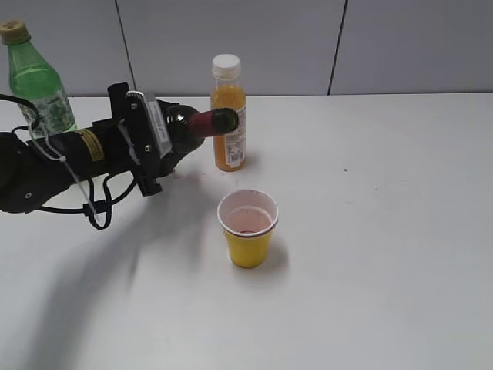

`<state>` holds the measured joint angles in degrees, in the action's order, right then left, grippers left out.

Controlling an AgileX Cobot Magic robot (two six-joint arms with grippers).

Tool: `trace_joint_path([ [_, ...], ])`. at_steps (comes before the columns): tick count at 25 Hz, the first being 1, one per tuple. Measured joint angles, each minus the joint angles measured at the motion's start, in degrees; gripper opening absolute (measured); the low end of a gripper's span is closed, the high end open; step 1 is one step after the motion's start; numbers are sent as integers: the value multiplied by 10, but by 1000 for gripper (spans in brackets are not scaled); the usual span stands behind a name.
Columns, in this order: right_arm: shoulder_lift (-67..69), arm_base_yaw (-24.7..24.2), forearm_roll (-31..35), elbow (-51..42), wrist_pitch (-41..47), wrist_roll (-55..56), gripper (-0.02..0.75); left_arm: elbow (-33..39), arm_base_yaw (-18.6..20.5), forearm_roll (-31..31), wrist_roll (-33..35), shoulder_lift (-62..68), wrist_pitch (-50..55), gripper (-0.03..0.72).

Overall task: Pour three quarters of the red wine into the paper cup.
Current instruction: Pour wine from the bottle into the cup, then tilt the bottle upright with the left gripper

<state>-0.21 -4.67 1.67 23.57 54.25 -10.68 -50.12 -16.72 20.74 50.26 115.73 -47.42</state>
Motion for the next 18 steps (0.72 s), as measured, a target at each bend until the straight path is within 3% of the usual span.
trace_joint_path([
  [18, 0, 0, 0, 0, 0, 1, 583, 0, -14, -6, 123, 0, 1, 543],
])
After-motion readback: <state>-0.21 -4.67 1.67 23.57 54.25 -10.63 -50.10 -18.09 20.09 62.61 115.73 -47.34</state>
